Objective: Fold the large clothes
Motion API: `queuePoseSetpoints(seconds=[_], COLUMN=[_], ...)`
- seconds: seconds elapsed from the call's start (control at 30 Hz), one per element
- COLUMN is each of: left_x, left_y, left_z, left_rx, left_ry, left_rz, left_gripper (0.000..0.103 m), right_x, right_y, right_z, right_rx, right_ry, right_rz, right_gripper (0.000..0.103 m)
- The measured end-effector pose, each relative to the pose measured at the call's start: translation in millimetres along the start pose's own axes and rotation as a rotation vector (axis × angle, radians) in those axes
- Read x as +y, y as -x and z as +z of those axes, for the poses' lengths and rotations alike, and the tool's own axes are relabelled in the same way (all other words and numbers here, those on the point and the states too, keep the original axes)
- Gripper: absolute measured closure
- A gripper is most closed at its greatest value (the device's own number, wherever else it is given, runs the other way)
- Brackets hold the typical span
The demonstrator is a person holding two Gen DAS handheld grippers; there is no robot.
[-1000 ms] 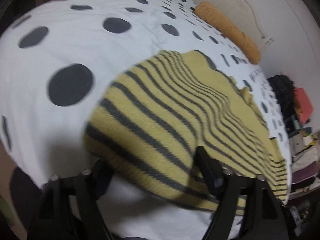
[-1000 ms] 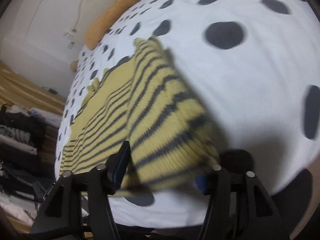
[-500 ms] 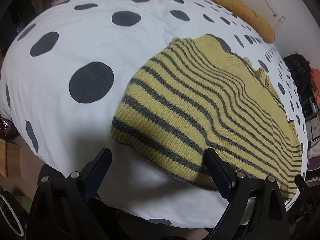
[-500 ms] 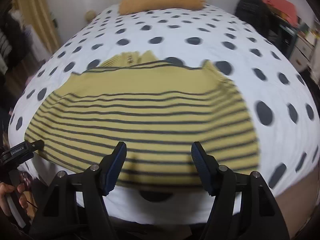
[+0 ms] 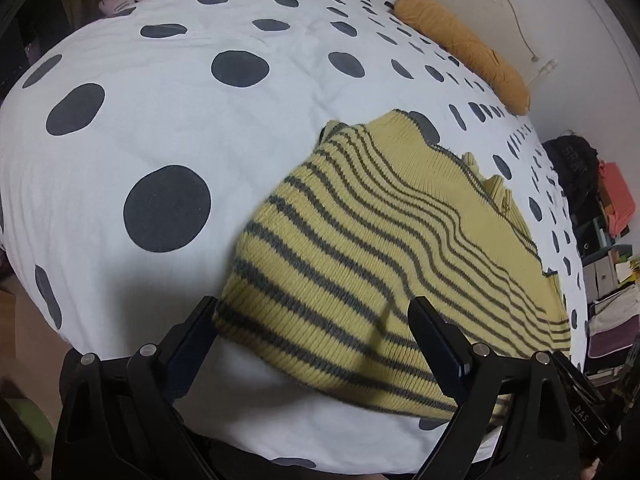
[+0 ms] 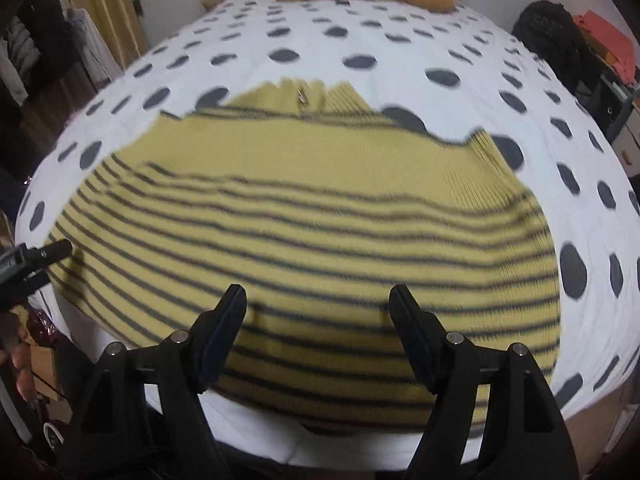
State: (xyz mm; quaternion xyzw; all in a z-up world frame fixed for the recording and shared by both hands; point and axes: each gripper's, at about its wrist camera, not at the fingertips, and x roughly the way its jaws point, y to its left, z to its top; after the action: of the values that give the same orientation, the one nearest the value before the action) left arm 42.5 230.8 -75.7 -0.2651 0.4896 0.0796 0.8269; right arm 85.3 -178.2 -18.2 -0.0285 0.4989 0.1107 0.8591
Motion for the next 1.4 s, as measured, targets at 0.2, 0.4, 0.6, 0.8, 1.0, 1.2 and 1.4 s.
queuePoseSetpoints(seconds=[0.2,0.4,0.6,0.8,1.0,1.2,1.4], left_x=[7,25,24,24,25,23,-10], left_y=[-20,-14,-28,-16,-12,-3,16], left_z=[3,10,19,21,23,27,33], left_rx=[0.049,-0.008,-0.001,-0.043,-0.056,-0.059,-0.088], left_ry=[0.012,0.145,0.129,0.14,0.157,0.161,0.093], left_rz=[0.0,-0.099,-0.111,-0.157,-0.222,-0.282,-0.378], left_gripper=[0.021,0.024,0.056,0.084,0.086,0.087,0.088], right_x=[39,41,37,23,24,3,-15], right_y=[-50,-51,-37,-58,-107,-65,-49], right_z=[9,6,16,63,55,49,30], right_rx=[0.074,0.027,-0.018,0.036,0.074,-0.036,-0.037], right_ry=[0.096,0.115,0.094,0.072,0.11,-0.002,-0.048], right_rz=[0.026,0.016,0.007,0.028,-0.005,0.096,0.113], right_gripper=[0.029,0.027,0.027,0.088,0.094,0.094,0.094])
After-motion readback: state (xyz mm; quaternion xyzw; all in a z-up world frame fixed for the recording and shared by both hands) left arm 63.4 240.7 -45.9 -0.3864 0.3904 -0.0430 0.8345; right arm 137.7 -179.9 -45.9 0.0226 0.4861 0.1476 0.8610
